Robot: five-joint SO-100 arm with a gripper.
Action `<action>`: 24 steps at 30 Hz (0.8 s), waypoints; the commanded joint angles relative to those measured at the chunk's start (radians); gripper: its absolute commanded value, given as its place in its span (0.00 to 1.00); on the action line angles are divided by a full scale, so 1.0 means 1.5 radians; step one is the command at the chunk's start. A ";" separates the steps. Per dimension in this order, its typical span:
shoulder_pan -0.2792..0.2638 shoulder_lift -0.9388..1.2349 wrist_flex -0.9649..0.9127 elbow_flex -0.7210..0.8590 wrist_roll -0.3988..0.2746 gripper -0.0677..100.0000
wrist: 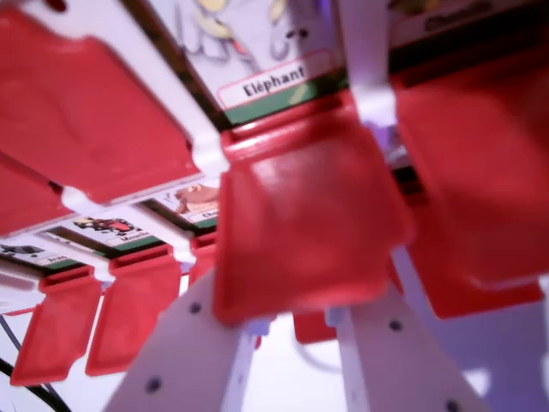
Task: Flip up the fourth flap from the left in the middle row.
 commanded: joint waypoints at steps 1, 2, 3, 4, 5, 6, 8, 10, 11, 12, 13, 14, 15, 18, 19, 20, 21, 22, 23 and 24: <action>0.002 0.024 -0.027 -0.071 0.001 0.02; 0.002 0.021 -0.030 -0.074 0.002 0.02; 0.003 0.019 -0.033 -0.077 0.002 0.02; 0.003 0.018 -0.038 -0.079 0.003 0.02; 0.003 0.018 -0.045 -0.080 0.006 0.02; 0.004 0.017 -0.049 -0.081 0.006 0.02; 0.004 0.017 -0.057 -0.085 0.008 0.02; 0.003 0.017 -0.064 -0.088 0.010 0.02; 0.002 0.019 -0.069 -0.088 0.012 0.02; 0.002 0.020 -0.072 -0.089 0.012 0.02; 0.001 0.021 -0.073 -0.091 0.012 0.02; 0.000 0.022 -0.073 -0.095 0.012 0.02; 0.000 0.022 -0.074 -0.098 0.012 0.02; -0.001 0.025 -0.076 -0.108 0.011 0.02; -0.001 0.026 -0.077 -0.110 0.010 0.02; -0.001 0.027 -0.078 -0.110 0.009 0.02; -0.001 0.027 -0.079 -0.112 0.007 0.02; -0.001 0.027 -0.079 -0.114 0.006 0.02; 0.000 0.027 -0.080 -0.115 0.005 0.02; 0.001 0.027 -0.082 -0.117 0.004 0.02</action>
